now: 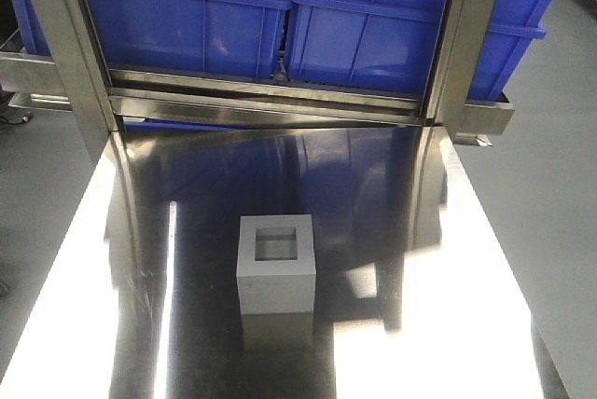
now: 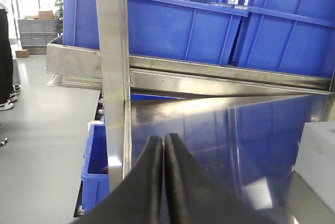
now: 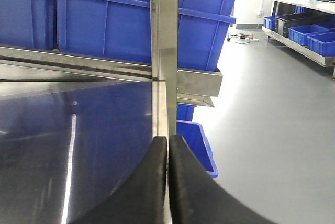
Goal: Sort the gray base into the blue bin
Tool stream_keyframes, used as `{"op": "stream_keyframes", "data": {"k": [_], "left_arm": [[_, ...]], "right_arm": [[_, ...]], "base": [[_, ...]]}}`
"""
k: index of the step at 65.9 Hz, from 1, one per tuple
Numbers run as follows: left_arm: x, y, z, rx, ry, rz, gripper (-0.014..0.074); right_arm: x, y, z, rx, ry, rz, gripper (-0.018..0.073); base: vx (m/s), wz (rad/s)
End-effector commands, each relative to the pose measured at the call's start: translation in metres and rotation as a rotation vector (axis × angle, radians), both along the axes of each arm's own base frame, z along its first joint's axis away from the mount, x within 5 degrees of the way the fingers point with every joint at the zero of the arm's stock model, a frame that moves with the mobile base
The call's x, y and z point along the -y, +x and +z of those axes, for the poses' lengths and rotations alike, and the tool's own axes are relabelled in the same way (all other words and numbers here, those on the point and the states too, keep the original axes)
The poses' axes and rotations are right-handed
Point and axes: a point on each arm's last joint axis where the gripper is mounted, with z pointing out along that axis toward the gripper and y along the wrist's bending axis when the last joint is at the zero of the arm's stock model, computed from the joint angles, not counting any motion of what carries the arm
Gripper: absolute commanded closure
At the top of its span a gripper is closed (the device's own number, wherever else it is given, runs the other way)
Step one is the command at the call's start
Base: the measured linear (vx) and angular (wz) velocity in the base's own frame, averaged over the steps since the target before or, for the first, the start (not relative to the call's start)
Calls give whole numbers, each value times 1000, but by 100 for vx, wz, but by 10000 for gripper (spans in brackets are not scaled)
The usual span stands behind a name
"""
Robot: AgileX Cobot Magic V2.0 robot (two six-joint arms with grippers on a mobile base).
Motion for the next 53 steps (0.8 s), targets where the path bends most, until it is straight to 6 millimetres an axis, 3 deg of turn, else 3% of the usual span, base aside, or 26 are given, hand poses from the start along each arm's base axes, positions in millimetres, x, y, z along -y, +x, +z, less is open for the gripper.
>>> {"op": "stream_keyframes", "data": {"k": [1, 53], "left_arm": [[0, 0, -1, 69, -13, -1, 602], [0, 0, -1, 69, -13, -1, 602]], "right_arm": [[0, 0, 2, 70, -13, 0, 568], [0, 0, 2, 70, -13, 0, 568]], "base": [[0, 0], [0, 0]]}}
